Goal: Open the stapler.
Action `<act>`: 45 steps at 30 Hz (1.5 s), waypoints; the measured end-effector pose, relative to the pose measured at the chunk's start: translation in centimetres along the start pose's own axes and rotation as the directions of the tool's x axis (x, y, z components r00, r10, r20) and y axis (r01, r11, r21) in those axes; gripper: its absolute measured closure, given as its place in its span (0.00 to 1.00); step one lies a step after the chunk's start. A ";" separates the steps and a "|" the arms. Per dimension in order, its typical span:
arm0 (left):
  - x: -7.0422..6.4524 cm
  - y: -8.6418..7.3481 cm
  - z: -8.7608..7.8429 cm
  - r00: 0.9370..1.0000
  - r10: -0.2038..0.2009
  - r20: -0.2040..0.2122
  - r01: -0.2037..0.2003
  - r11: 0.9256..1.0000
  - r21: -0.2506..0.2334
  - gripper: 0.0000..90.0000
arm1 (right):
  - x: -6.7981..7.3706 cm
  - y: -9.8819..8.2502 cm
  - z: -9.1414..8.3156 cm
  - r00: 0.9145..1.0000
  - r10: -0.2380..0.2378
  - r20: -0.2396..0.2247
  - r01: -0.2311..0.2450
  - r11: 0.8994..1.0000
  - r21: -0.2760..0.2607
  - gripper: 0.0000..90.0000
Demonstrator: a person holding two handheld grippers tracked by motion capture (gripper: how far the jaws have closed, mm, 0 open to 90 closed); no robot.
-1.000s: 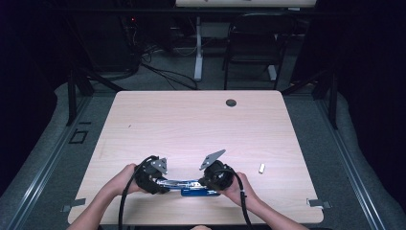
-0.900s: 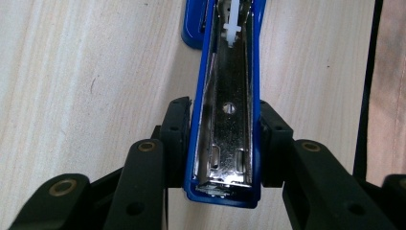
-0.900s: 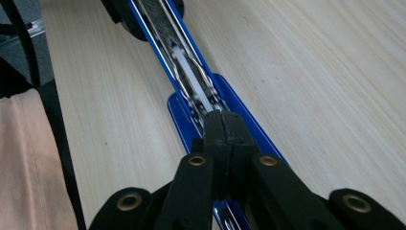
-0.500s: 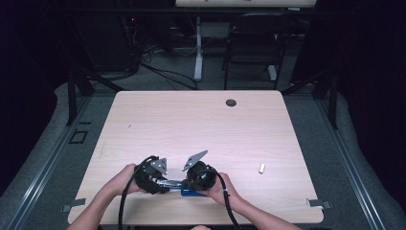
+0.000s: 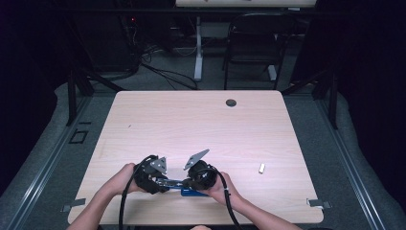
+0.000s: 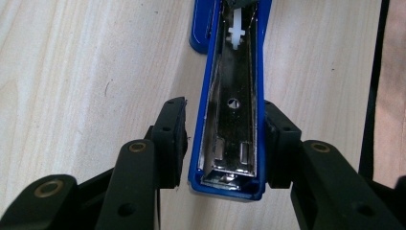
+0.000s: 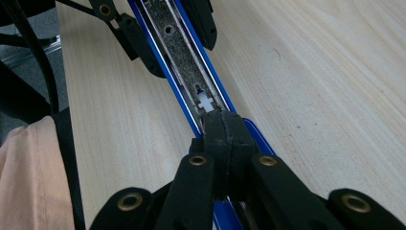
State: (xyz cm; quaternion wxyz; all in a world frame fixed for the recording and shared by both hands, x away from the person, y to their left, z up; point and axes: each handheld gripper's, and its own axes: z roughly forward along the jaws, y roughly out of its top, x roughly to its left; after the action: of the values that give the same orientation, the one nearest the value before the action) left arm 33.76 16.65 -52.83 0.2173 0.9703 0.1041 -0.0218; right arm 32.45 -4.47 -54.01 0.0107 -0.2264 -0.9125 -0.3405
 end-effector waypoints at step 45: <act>0.2 -1.5 -1.4 1.000 0.009 0.003 -0.009 0.997 -0.074 0.80 | -0.7 0.0 -1.1 1.000 0.014 0.020 -0.014 1.000 0.002 0.95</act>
State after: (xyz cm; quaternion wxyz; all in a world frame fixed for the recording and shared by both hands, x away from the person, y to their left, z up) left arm 33.68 18.61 -52.16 0.2535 0.9620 0.1001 -0.0186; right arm 32.93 -5.45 -53.27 0.0043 -0.2363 -0.9113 -0.3371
